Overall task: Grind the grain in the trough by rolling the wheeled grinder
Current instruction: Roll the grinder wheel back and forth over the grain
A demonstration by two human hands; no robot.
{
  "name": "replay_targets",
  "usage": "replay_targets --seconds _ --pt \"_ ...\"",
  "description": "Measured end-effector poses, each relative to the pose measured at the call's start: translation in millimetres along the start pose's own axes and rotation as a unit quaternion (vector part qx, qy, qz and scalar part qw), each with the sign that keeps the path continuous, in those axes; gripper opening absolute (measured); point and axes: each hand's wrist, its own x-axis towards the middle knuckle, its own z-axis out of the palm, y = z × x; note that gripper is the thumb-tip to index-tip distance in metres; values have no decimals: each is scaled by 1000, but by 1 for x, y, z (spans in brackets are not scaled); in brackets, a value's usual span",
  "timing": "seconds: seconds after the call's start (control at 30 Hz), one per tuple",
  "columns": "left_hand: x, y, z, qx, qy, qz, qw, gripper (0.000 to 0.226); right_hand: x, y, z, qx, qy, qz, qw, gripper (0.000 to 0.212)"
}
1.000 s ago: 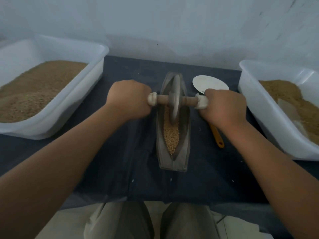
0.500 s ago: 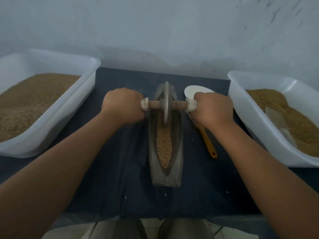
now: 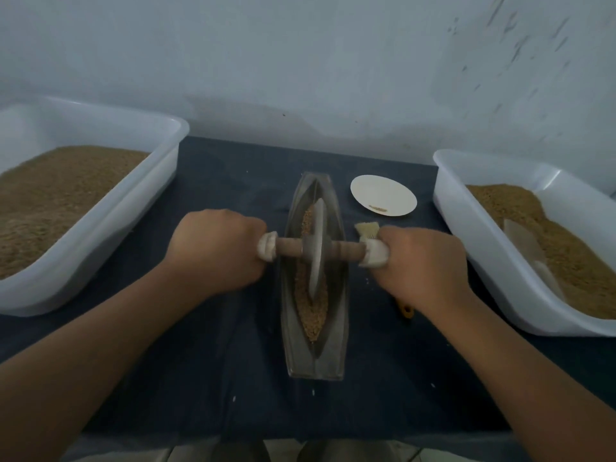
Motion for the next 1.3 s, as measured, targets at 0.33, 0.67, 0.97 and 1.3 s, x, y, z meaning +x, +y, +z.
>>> replay_targets --seconds 0.33,0.67,0.97,1.3 --pt "35 2 -4 -7 -28 -30 999 30 35 6 17 -9 -57 48 997 42" --pt "20 0 5 7 3 -12 1000 35 14 5 15 -18 29 -4 999 35" --pt "36 0 4 -11 -15 -37 999 31 39 8 17 -13 -44 37 998 42" --pt "30 0 -4 15 -23 11 1000 29 10 5 17 10 -16 41 999 39"
